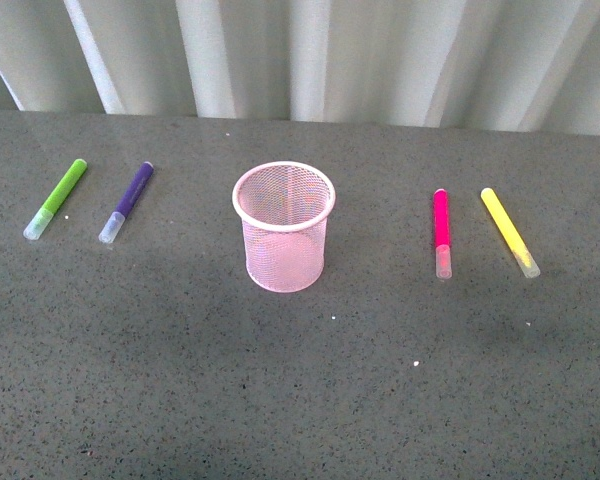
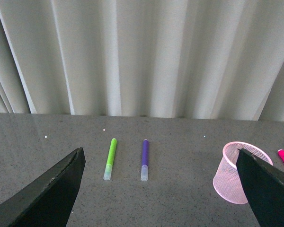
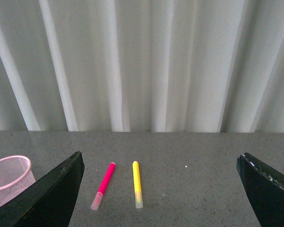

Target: Insert purple and pink pens into pink cup

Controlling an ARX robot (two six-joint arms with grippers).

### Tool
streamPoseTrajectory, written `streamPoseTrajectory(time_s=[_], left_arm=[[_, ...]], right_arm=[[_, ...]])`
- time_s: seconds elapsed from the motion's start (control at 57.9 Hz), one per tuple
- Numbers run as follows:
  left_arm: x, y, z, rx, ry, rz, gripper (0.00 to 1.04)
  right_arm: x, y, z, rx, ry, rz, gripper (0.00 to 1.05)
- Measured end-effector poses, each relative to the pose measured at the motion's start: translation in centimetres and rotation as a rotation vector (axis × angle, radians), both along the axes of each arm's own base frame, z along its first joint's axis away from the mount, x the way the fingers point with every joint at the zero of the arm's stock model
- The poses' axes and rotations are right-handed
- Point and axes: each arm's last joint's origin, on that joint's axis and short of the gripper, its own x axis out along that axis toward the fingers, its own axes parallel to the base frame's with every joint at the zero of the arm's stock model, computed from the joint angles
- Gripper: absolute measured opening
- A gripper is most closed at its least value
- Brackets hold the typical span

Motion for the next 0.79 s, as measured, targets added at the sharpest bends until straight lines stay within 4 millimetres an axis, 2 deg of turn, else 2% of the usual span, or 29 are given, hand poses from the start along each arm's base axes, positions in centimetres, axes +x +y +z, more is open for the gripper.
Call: streamPoseTrajectory(time_s=[0.397, 0.501, 0.57, 0.622, 0.708, 0.794], left_arm=[[0.0, 0.0, 0.0, 0.000, 0.000, 0.000, 0.98], [0.1, 0.1, -0.3, -0.147, 0.104, 0.122, 0.98], [0.4, 0.2, -0.3, -0.224, 0.118, 0.138, 0.98], [1.1, 0.5, 0.6, -0.259, 0.094, 0.149, 0.98], [3.3, 1.0, 3.1, -0.262, 0.024, 0.143, 0.98], [6.6, 1.1, 6.0, -0.237, -0.028, 0.085, 0.98]], right_arm=[[0.0, 0.0, 0.0, 0.000, 0.000, 0.000, 0.98], [0.0, 0.0, 0.0, 0.000, 0.000, 0.000, 0.98], [0.0, 0.0, 0.0, 0.000, 0.000, 0.000, 0.98], [0.0, 0.0, 0.0, 0.000, 0.000, 0.000, 0.98], [0.0, 0.0, 0.0, 0.000, 0.000, 0.000, 0.98], [0.0, 0.0, 0.0, 0.000, 0.000, 0.000, 0.98]])
